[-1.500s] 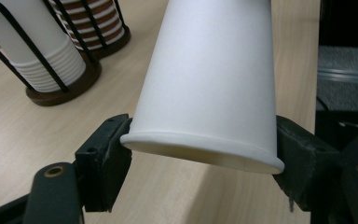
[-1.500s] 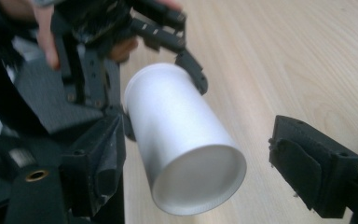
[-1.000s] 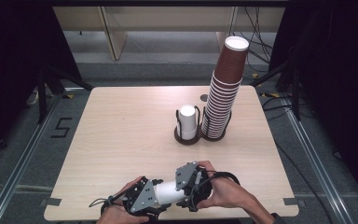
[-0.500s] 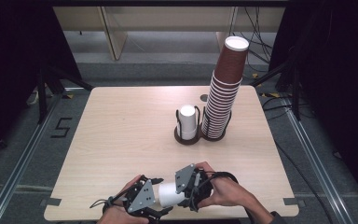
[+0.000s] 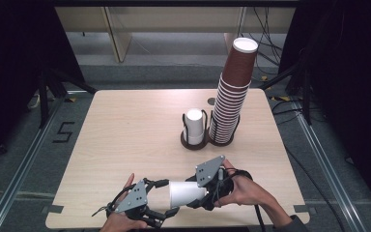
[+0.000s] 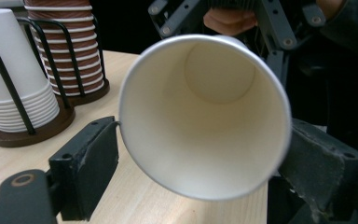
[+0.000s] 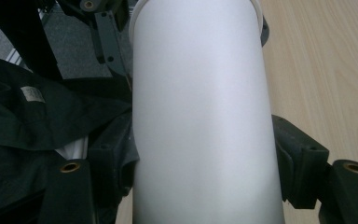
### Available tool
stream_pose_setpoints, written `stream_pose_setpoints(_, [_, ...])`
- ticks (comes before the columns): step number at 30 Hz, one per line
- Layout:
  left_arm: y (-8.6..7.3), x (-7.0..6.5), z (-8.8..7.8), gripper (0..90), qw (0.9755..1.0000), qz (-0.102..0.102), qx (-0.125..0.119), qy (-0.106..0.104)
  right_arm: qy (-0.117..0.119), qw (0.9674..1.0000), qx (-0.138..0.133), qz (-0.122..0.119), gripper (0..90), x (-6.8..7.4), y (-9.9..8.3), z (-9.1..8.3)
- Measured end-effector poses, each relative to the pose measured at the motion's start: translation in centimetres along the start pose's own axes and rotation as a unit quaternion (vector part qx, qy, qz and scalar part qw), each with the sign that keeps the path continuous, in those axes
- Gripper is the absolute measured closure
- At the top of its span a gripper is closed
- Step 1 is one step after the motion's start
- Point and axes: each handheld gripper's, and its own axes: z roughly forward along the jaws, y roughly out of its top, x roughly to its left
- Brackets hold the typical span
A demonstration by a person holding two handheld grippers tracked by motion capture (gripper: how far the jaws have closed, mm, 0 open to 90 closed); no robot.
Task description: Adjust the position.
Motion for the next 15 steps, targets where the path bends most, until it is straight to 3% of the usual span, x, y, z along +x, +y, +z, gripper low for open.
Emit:
stream_pose_setpoints(3, [-0.02,0.13,0.04,14.4,0.9999,-0.007,-0.013,-0.009,0.006,0.9999,-0.009,-0.002,32.5,0.02,0.06,0.20])
stream_pose_setpoints(9, [0.14,0.01,-0.09,14.3,0.9999,-0.007,-0.013,-0.002,0.015,0.9996,-0.023,0.005,32.4,-0.08,-0.13,0.48])
stream_pose_setpoints(14, [0.32,0.04,0.00,21.5,0.9999,-0.006,-0.010,-0.012,0.018,0.9994,-0.030,0.008,33.0,-0.27,-0.39,0.66])
stream_pose_setpoints(15, [0.45,0.01,-0.12,22.2,1.0000,0.000,0.001,-0.009,0.018,0.9993,-0.030,0.010,33.0,-0.30,-0.45,0.71])
